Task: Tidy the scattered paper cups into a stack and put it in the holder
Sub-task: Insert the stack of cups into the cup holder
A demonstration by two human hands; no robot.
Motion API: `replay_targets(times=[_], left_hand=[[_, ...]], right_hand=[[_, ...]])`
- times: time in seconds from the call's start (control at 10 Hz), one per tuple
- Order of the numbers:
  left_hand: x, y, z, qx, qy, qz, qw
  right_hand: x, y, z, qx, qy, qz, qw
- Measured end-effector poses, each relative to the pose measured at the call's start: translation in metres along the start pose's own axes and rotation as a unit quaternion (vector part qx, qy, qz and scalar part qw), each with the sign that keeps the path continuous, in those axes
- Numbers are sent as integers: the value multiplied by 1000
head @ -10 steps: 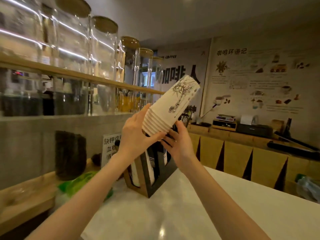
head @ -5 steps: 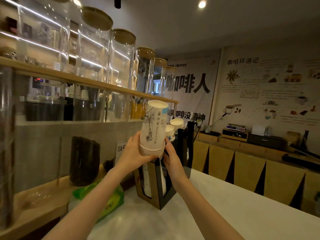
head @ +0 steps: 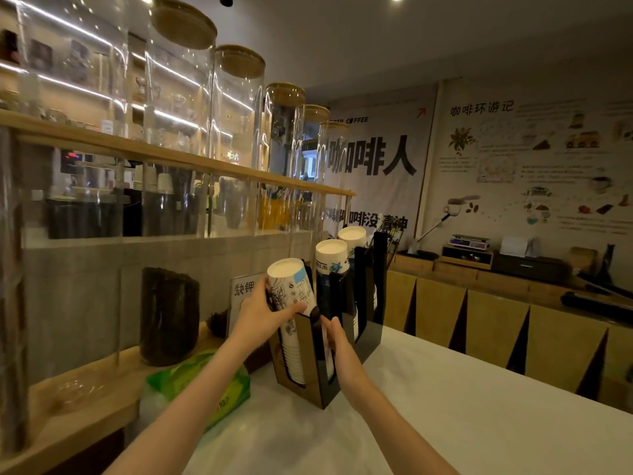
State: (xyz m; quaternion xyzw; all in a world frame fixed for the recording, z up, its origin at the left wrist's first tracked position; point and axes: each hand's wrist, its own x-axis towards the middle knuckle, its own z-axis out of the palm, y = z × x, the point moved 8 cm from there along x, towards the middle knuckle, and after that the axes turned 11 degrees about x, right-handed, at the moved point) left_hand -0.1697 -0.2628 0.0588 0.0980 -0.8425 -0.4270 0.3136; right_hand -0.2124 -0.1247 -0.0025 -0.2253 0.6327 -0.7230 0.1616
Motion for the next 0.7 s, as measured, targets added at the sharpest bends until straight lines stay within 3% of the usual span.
replay_targets(times=[0.3, 0.4, 0.5, 0.6, 0.7], left_hand=[[3, -3, 6, -30, -66, -60, 996], [2, 6, 2, -56, -93, -99, 989], [9, 33, -13, -14, -64, -67, 996], [13, 73, -26, 8, -24, -6, 1000], [16, 119, -32, 67, 3, 84, 994]], right_hand=[[-6, -5, -22, -148, 18, 52, 987], [-21, -35, -34, -214, 25, -2, 976], [-54, -93, -47, -247, 30, -91, 964], [-108, -175, -54, -267, 68, -230, 933], [-194, -251, -52, -216, 71, -376, 898]])
